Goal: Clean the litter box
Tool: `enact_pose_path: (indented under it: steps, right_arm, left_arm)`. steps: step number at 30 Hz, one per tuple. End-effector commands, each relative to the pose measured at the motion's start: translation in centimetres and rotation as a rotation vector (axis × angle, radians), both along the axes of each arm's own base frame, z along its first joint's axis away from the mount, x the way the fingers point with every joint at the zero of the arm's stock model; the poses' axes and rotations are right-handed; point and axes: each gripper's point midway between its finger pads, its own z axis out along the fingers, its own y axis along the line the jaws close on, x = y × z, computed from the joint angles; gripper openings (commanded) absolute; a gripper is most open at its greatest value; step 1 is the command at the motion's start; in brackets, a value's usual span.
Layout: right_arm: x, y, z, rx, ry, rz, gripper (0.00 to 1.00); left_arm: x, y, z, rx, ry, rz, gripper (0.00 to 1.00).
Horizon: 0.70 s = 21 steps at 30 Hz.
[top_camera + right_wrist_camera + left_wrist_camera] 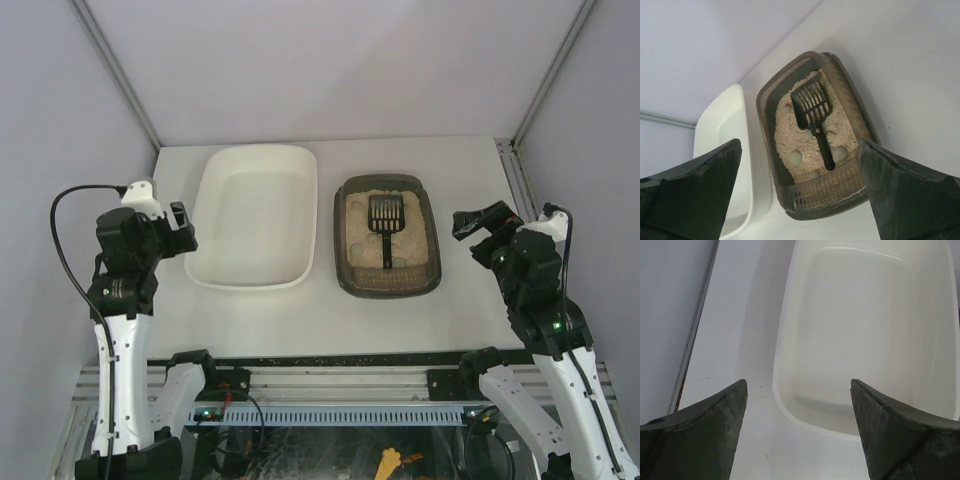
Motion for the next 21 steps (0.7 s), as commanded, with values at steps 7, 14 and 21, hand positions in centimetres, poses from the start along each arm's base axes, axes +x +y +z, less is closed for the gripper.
enact_pose_path:
  steps: [7, 14, 21]
  right_arm:
    - [-0.2, -2.4, -0.7, -0.146, -0.018, -0.073, 1.0]
    - [-0.3, 1.6, -0.3, -0.264, -0.096, 0.238, 1.0]
    - [3.1, 6.5, -4.7, -0.148, 0.125, 0.398, 0.78]
  left_arm:
    - [0.7, -0.2, 0.0, 0.049, -0.022, -0.011, 0.88]
    - [0.5, -1.4, 0.3, 0.05, -0.014, -0.076, 0.94]
    - [4.2, -5.9, 1.7, -0.005, 0.036, -0.218, 1.0]
